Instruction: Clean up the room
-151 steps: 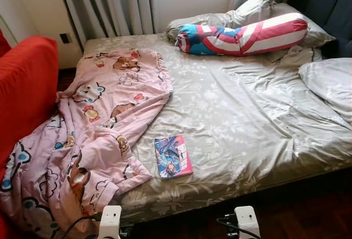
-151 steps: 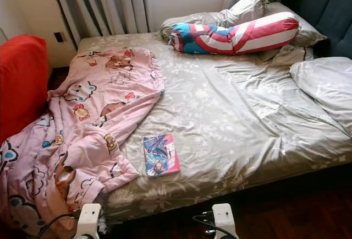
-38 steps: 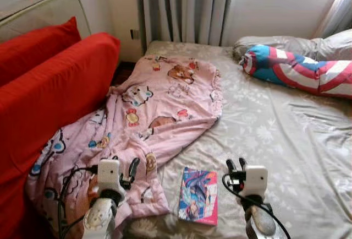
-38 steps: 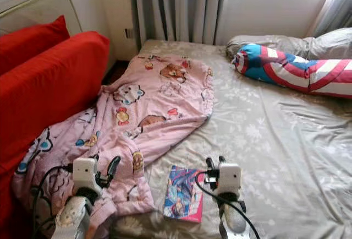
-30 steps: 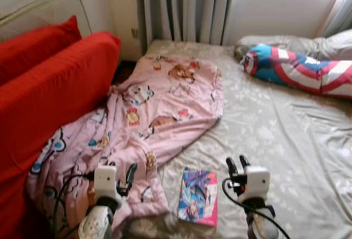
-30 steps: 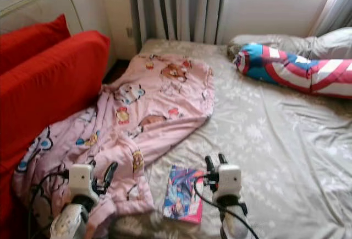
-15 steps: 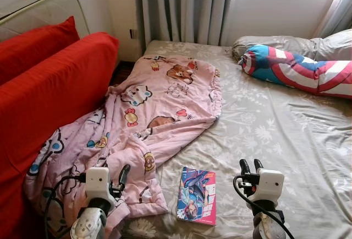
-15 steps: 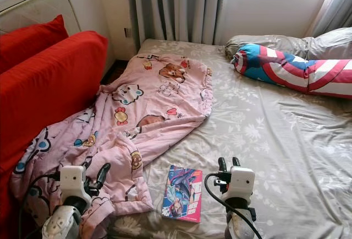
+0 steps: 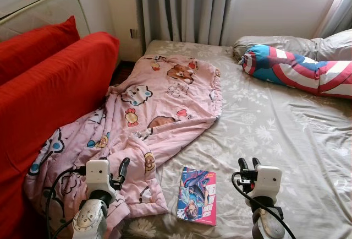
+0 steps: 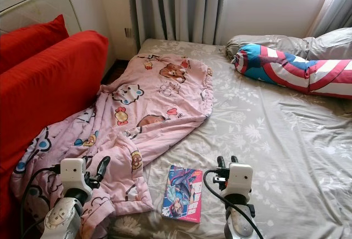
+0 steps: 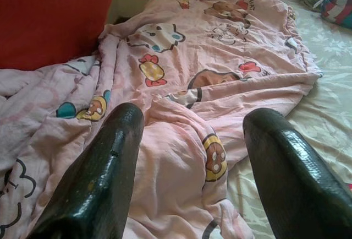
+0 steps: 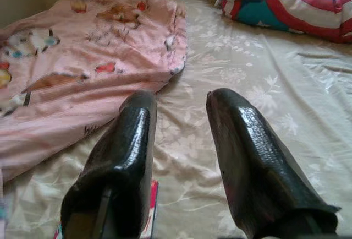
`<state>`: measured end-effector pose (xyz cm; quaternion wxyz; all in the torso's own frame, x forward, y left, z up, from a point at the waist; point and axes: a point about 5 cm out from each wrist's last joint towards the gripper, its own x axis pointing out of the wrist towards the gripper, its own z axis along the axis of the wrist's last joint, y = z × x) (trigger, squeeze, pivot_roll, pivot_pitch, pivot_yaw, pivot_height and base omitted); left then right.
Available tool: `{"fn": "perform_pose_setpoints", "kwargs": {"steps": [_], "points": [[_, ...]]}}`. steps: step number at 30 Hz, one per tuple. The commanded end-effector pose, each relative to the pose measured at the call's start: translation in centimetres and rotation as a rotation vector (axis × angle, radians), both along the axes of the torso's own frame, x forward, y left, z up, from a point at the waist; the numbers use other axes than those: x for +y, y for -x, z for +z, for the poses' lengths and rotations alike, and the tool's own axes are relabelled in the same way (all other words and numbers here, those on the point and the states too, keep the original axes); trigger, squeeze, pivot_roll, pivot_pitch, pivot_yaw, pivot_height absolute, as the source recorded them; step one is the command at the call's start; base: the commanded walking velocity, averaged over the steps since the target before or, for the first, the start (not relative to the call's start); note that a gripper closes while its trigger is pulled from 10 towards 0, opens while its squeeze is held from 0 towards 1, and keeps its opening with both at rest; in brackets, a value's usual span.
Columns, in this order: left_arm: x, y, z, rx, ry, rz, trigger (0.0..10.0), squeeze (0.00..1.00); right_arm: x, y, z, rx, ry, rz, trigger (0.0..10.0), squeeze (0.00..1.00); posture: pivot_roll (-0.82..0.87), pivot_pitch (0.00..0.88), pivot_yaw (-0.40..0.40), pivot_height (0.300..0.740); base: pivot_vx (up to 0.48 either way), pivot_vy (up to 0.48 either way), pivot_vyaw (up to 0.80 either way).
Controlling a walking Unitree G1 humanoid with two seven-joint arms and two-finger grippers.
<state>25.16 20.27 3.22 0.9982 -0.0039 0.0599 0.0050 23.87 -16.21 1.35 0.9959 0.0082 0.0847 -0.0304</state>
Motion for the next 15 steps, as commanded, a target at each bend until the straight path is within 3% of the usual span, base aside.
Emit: {"fn": "perform_pose_setpoints", "kwargs": {"steps": [1, 10, 15], "points": [[-0.01, -0.21, 0.19, 0.001, 0.008, 0.000, 10.0, 0.00, 0.08, 0.02, -0.36, 0.033, 0.008, 0.001, 10.0, 0.00, -0.15, 0.013, -0.029, 0.731, 0.000, 0.000, 0.00], [-0.29, -0.34, 0.22, 0.004, 0.013, -0.005, 10.0, 0.00, 0.24, -0.04, -0.13, 0.019, -0.003, 0.017, 10.0, 0.00, -0.14, 0.019, -0.030, 0.666, 0.000, 0.000, 0.00], [-0.43, -0.37, 0.25, 0.004, 0.012, -0.008, 10.0, 0.00, 0.23, -0.04, -0.16, 0.023, 0.005, 0.017, 10.0, 0.00, -0.14, 0.018, -0.030, 0.666, 0.000, 0.000, 0.00]]}}
